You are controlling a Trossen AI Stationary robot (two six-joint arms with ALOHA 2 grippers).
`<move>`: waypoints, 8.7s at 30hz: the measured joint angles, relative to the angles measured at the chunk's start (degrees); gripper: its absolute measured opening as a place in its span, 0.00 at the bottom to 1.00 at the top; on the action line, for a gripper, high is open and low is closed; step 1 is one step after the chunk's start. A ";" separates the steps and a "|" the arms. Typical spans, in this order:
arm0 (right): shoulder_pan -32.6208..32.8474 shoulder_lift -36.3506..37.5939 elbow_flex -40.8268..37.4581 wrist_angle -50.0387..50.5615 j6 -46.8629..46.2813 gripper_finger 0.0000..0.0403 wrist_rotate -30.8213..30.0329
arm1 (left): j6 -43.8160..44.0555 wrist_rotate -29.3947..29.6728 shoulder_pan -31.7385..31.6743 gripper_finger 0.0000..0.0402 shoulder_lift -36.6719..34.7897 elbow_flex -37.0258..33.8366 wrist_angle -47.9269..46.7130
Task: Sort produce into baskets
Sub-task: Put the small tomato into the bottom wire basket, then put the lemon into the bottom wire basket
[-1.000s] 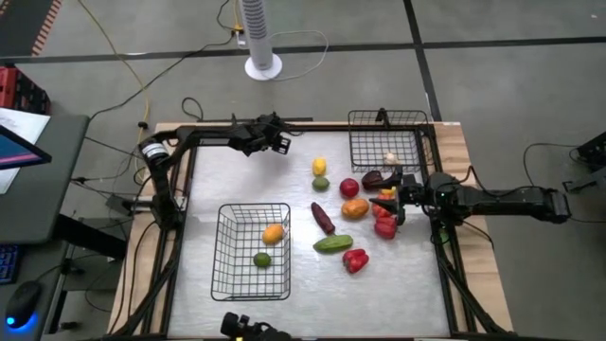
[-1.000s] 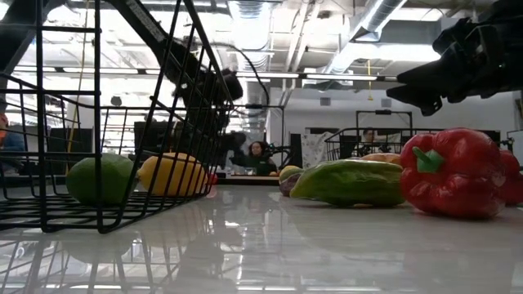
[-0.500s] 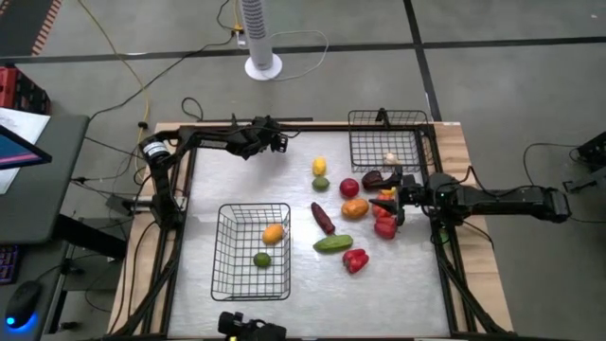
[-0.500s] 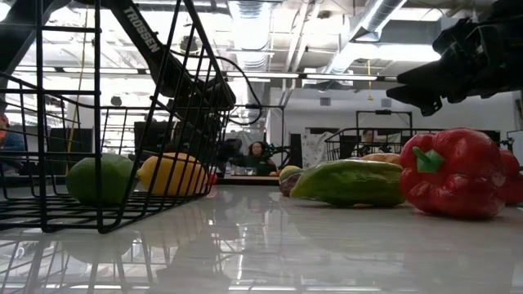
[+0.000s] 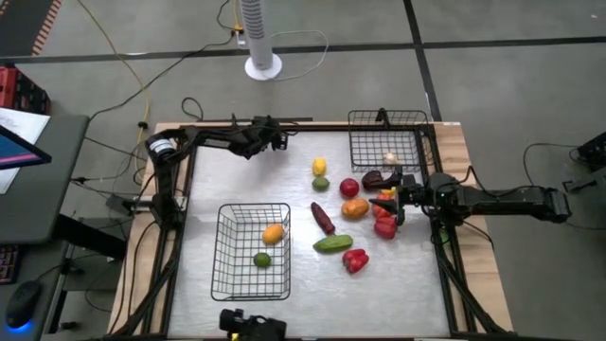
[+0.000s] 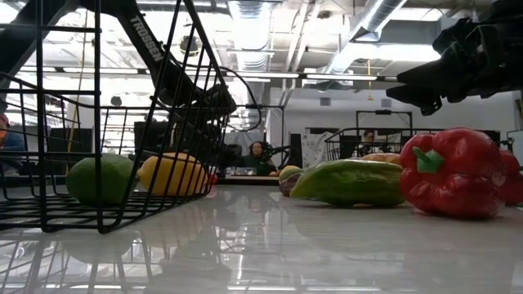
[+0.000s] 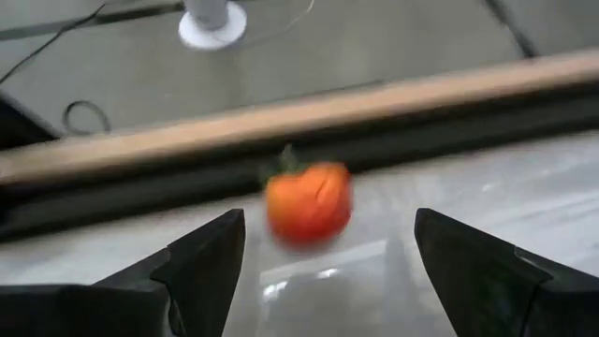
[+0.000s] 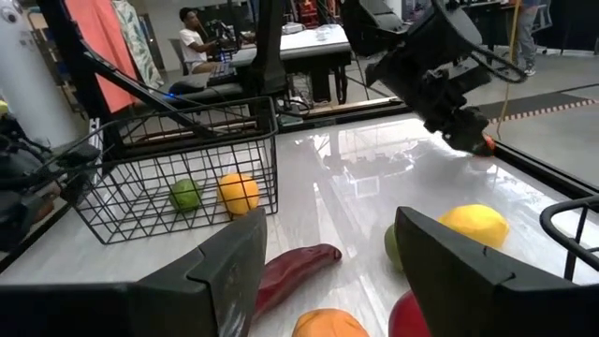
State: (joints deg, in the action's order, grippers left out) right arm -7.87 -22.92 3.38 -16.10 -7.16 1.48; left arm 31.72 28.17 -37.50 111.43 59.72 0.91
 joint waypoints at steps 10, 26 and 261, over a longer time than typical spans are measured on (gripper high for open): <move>0.28 -0.42 0.00 -0.22 0.14 0.66 -0.07 | -0.54 3.21 -0.66 0.75 0.52 0.07 0.32; 0.28 -0.42 0.00 -0.33 0.11 0.66 -0.11 | -2.91 2.51 -0.74 0.54 1.06 0.32 0.73; -15.42 -96.30 81.46 51.01 18.09 0.80 -13.69 | -53.95 -0.18 35.50 0.64 -65.10 -21.29 11.39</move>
State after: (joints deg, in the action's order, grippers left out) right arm -23.29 -119.22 84.84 34.91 10.93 -12.22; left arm -22.24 27.99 -2.00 46.33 38.44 12.30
